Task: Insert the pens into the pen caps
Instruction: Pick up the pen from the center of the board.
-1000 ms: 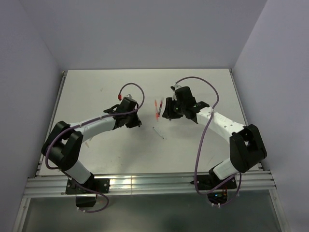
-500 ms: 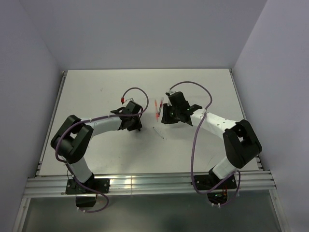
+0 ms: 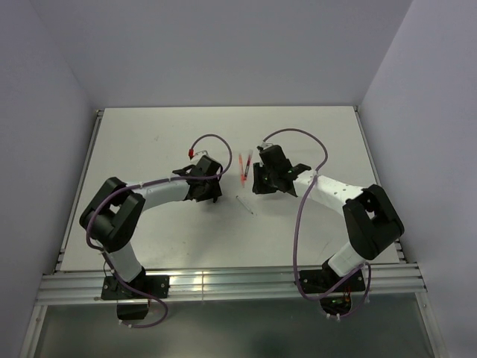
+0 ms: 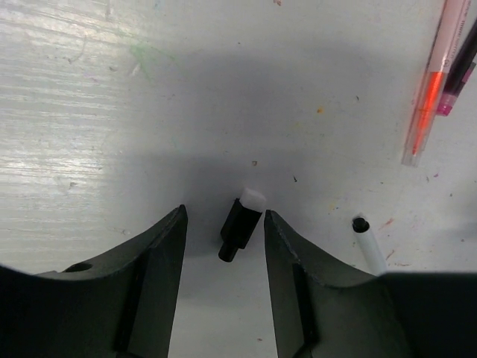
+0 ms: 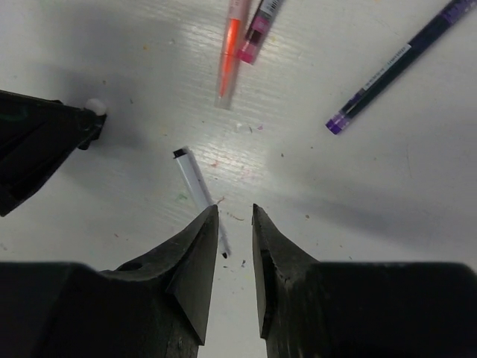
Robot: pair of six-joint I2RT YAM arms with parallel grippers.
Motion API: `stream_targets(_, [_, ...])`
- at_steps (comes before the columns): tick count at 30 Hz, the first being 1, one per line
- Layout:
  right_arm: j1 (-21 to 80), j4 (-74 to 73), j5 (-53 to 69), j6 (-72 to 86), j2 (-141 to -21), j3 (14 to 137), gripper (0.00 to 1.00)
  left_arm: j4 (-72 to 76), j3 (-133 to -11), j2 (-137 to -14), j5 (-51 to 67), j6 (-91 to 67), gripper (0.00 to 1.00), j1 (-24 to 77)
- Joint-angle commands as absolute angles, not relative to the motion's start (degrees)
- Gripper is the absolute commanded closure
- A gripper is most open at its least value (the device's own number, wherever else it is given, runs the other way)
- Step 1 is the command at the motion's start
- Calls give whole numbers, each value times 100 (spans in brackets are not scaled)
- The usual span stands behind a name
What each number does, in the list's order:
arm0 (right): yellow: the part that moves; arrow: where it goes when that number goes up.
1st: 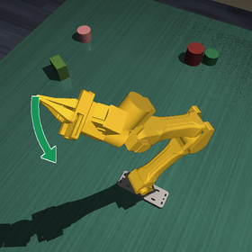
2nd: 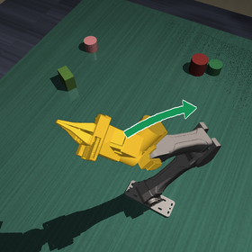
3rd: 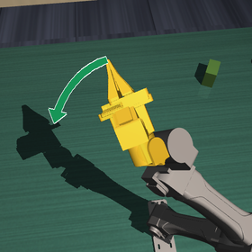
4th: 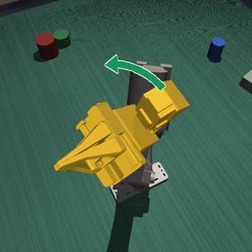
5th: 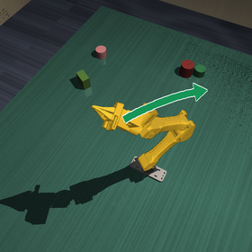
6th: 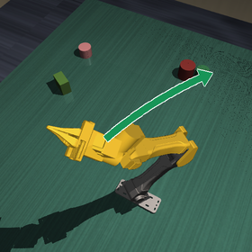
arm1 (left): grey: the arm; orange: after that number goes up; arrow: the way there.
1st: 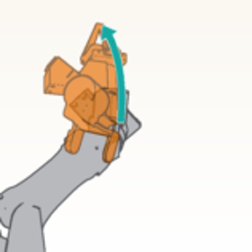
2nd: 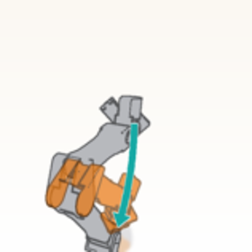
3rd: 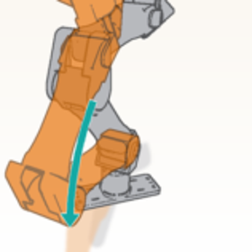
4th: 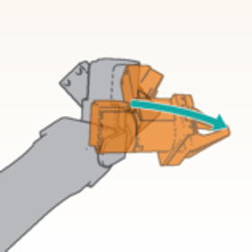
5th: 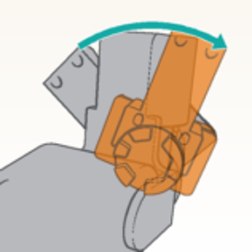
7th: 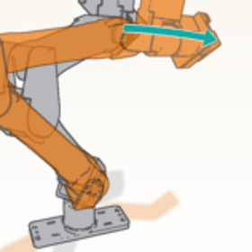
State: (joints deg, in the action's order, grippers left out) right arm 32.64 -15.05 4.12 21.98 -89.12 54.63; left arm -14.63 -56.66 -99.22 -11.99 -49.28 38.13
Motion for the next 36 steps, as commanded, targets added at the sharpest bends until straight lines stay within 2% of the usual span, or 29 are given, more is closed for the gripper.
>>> stream_targets(1, [3287,-1424,9,2381,-8781,5370,68,-1810,-5853,-9721,-1660,-4554,49,3937])
stream_targets(7, [3103,-1617,-273,2619,-8377,5370,67,-1925,-6257,-9378,-1969,-3729,42,4481])
stream_targets(19, [2585,-1565,333,2900,-7594,4905,65,-1609,-6679,-9755,-1284,-2305,44,5282])
stream_targets(29, [2048,-1600,782,2997,-6812,4738,64,-932,-6846,-10458,-388,-1389,44,5344])
stream_targets(36, [1863,-1591,870,2997,-6601,4632,64,-879,-7154,-10819,-360,-1310,45,5388])
